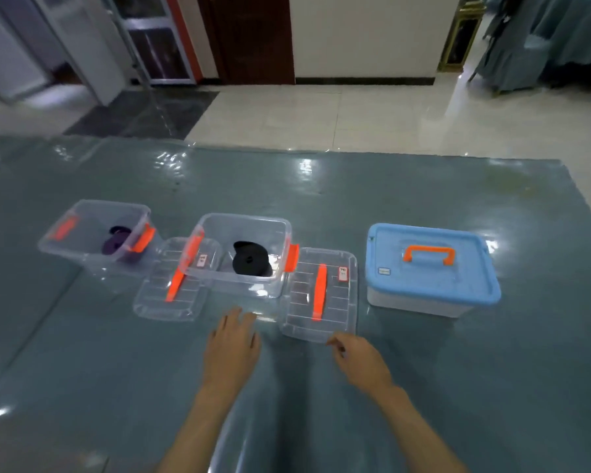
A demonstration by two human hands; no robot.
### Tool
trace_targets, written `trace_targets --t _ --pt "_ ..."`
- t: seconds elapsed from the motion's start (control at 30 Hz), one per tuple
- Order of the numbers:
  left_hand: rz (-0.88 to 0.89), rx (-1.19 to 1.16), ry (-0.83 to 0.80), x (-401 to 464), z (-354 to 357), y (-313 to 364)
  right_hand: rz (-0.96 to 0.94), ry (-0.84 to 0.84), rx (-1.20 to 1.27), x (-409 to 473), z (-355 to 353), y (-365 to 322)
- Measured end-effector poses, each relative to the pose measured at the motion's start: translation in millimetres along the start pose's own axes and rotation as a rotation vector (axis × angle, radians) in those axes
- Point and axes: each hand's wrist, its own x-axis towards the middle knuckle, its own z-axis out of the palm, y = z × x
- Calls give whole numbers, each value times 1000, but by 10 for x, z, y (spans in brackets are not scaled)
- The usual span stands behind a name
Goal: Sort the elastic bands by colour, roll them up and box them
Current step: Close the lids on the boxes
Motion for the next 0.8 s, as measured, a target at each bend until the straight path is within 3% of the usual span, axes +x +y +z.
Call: trace_targets --t 0.27,0.4,0.6,0.8 --pt "133 -13 55 666 -53 -1048 236 6 -45 724 575 -507" --pt "172 53 -33 990 -3 -1415 380 38 -82 984 760 -666" --pt "225 93 -110 1149 114 -1620 629 201 -109 1271 843 -834" --pt "249 28 -116 1144 219 -1684 721 335 -15 1596 763 -705"
